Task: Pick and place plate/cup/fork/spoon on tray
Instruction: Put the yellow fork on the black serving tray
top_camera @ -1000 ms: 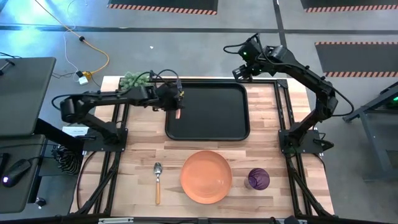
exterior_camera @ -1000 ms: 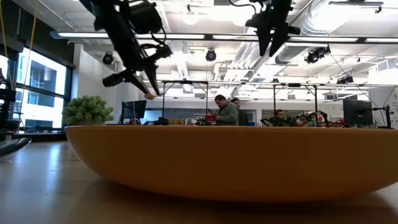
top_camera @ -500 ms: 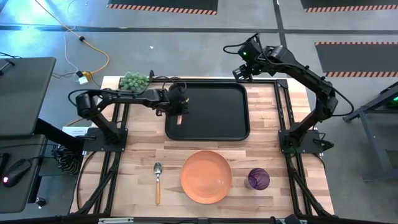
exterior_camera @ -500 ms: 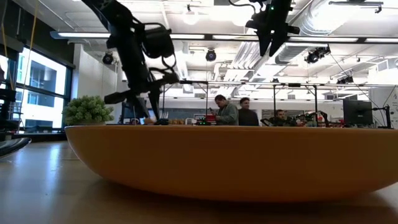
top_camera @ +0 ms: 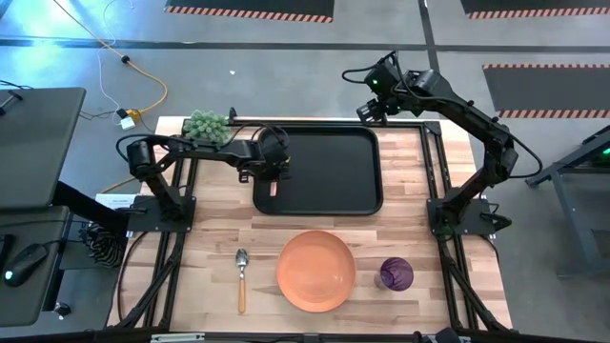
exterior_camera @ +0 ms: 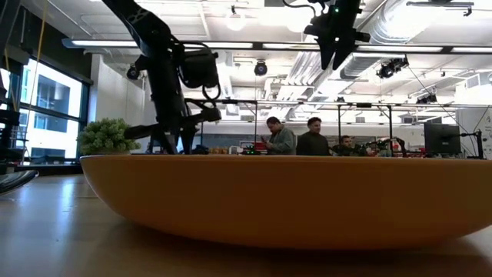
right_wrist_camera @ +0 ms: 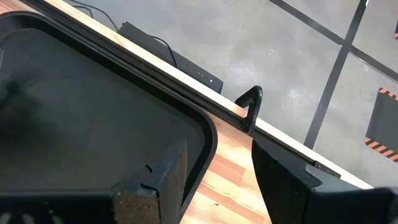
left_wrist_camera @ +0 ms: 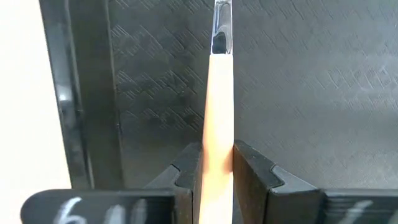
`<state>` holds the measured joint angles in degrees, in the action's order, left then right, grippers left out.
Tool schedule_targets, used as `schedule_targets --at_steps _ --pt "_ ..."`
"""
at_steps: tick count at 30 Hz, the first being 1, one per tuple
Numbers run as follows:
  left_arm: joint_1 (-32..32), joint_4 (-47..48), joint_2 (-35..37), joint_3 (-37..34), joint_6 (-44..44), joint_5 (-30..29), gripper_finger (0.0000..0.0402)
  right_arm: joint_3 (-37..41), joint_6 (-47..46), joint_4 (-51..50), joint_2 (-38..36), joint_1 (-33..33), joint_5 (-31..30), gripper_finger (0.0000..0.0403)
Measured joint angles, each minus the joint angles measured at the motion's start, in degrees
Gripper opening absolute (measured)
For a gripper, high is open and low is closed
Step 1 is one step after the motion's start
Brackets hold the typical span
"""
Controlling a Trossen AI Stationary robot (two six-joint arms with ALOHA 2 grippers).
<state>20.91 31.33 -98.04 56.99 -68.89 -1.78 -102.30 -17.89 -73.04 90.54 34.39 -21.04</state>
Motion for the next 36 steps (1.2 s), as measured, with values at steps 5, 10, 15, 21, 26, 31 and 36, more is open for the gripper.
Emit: schedule_targets --at_steps 5,10,15,21,26,31,36 --pt "0.13 2.71 0.01 0.00 -0.91 -0.39 0.0056 0.02 0.44 0.00 0.00 0.00 0.00 0.0174" --pt "0.09 2.24 0.01 0.02 -0.98 -0.54 0.0056 0.02 1.07 0.10 0.00 0.00 -0.02 0.0174" --pt "0.07 1.94 -0.30 0.02 -0.05 -1.37 0.0056 0.02 1.46 0.76 0.00 0.00 -0.02 0.0174" --pt "0.07 1.78 -2.23 0.00 -0.02 -1.32 0.0056 0.03 1.46 0.91 0.00 0.01 0.00 0.0174" --pt "0.07 1.59 -2.51 0.00 -0.02 -1.27 0.0056 0.04 1.46 0.92 0.00 0.01 0.00 0.0174" --pt "0.09 1.79 -2.51 0.00 0.06 -1.27 0.0072 0.04 1.46 0.91 0.00 0.01 0.00 0.0174" --pt "0.09 1.75 -2.51 0.00 0.09 -1.22 0.0096 0.04 1.46 0.92 0.00 0.00 0.00 0.0174"
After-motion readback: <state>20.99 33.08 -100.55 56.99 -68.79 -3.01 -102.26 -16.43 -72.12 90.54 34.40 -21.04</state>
